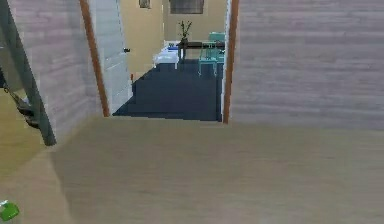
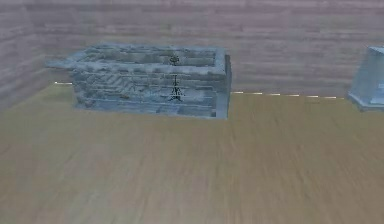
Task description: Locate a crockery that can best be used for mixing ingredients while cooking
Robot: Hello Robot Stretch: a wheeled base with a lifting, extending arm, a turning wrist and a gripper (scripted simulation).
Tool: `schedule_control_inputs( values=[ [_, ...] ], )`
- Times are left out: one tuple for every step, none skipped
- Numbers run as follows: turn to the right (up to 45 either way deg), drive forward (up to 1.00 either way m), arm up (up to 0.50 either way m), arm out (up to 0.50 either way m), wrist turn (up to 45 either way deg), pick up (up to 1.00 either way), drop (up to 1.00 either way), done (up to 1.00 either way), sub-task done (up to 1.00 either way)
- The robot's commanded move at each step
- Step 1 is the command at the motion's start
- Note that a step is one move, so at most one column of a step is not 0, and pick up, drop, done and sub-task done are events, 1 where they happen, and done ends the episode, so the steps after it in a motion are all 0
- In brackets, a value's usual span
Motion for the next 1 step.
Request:
schedule_control_inputs(
  values=[
    [0.0, 1.0, 0.0, 0.0, 0.0, 0.0, 0.0, 0.0, 0.0]
  ],
)
